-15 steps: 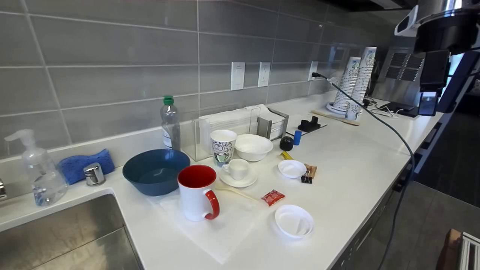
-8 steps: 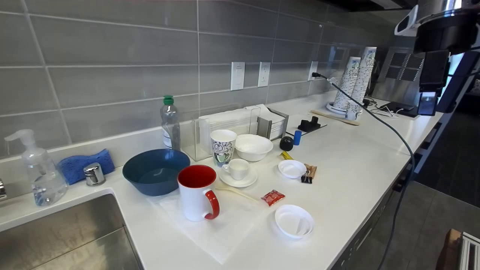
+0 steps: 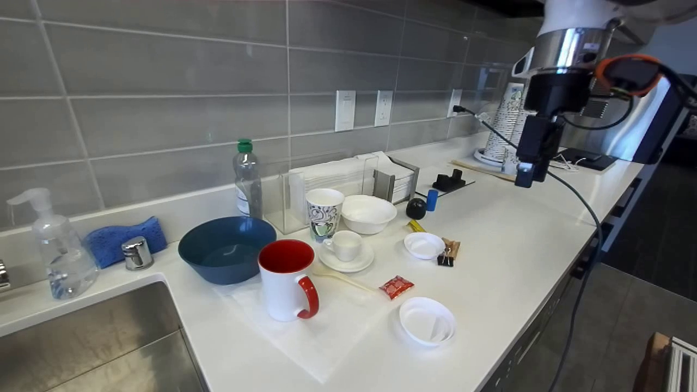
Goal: Lift the paper clip and put it on the white object
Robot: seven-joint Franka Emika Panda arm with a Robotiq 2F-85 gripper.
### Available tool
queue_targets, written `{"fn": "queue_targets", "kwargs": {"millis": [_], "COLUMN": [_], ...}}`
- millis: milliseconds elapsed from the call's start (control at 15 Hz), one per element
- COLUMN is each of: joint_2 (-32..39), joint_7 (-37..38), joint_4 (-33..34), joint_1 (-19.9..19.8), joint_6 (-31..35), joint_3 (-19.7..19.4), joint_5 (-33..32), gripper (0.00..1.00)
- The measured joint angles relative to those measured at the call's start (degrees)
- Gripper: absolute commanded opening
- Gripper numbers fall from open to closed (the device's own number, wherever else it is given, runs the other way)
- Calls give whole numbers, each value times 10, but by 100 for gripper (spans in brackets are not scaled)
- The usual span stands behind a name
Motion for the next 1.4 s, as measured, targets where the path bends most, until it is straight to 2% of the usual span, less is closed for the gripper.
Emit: {"fn": "queue_targets", "kwargs": {"millis": [333, 600, 800, 1067, 1200, 1267, 1333, 1400], "joint_2": [131, 213, 264, 325, 352, 363, 373, 383], "joint_7": [-171, -282, -340, -373, -380, -383, -385, -387], "joint_4": [10, 30, 47, 73, 87, 95, 103, 110], "joint_1": [18, 17, 15, 5, -2, -6, -10, -14], "joint_6": [85, 133, 166, 207, 220, 223, 223, 223], "joint_3": [-31, -37, -36, -21, -8, -1, 6, 13], "joint_5": [49, 72, 103, 131, 140, 143, 143, 143], "gripper": [100, 100, 100, 100, 83, 66, 59, 60]}}
